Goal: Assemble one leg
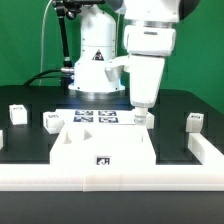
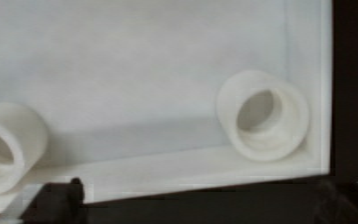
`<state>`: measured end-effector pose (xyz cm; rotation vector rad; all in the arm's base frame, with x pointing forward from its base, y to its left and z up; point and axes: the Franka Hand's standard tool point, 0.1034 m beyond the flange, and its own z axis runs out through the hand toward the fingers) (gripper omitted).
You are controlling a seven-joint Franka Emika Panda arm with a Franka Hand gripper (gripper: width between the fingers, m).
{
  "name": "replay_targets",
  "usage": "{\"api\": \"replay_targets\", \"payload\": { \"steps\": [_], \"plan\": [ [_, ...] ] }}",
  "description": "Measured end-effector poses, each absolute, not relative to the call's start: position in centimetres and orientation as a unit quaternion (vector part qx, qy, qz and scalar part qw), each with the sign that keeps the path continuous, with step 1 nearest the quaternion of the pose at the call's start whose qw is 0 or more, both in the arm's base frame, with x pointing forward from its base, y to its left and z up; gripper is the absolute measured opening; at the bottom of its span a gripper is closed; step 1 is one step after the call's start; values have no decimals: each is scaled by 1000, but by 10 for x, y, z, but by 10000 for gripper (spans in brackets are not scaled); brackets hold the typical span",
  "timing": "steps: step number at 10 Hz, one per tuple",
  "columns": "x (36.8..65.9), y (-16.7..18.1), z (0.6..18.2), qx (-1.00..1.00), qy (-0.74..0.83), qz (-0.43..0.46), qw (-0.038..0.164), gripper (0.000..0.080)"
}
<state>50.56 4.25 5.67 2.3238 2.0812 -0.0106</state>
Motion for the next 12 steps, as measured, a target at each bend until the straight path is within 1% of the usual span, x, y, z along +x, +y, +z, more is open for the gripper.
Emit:
{"api": "replay_targets", "payload": {
  "steps": [1, 2, 7, 8, 10, 12],
  "plan": [
    [501, 32, 53, 723, 690, 12, 18, 650],
    [498, 27, 50, 722, 691, 16, 20, 650],
    [496, 27, 49, 721, 693, 14, 19, 650],
    [492, 26, 46, 722, 692, 14, 19, 650],
    [466, 21, 33, 725, 689, 0, 7, 650],
    [450, 14, 24, 727, 687, -8, 0, 650]
  ]
}}
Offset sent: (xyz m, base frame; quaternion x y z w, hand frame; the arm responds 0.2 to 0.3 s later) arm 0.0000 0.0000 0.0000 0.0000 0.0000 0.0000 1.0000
